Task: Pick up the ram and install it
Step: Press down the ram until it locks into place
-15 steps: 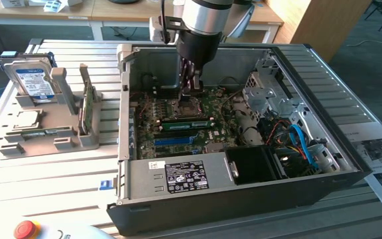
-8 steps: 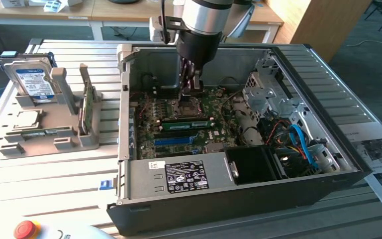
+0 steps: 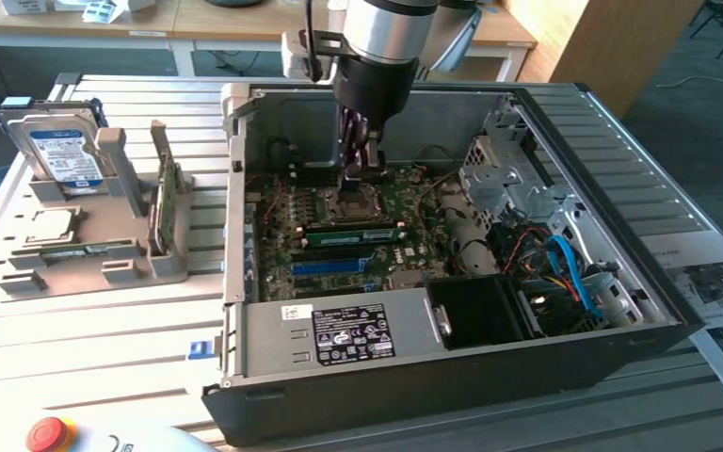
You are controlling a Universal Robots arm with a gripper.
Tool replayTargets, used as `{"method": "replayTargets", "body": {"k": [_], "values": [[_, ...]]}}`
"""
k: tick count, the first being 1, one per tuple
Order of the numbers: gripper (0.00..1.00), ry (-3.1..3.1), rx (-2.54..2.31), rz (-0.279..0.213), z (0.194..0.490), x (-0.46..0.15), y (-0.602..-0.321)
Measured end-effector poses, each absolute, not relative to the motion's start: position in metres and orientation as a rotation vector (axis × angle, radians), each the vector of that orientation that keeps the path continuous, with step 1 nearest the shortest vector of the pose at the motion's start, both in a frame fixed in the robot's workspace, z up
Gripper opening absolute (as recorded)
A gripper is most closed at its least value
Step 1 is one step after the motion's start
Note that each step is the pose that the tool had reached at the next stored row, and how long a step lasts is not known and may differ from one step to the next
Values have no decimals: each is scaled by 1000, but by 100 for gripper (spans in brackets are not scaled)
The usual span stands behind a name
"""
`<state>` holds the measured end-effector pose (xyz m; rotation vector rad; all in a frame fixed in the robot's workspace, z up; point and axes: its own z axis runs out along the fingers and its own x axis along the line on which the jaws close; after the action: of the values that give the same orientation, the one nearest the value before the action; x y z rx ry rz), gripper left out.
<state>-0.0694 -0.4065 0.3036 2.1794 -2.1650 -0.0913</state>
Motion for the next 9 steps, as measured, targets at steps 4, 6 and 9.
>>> {"method": "replayTargets", "body": {"k": [4, 6, 9], "values": [[11, -2168, 2183, -81, 303, -72, -406], [11, -2170, 2189, -71, 304, -72, -406], [11, -2172, 2196, -59, 304, -72, -406]]}}
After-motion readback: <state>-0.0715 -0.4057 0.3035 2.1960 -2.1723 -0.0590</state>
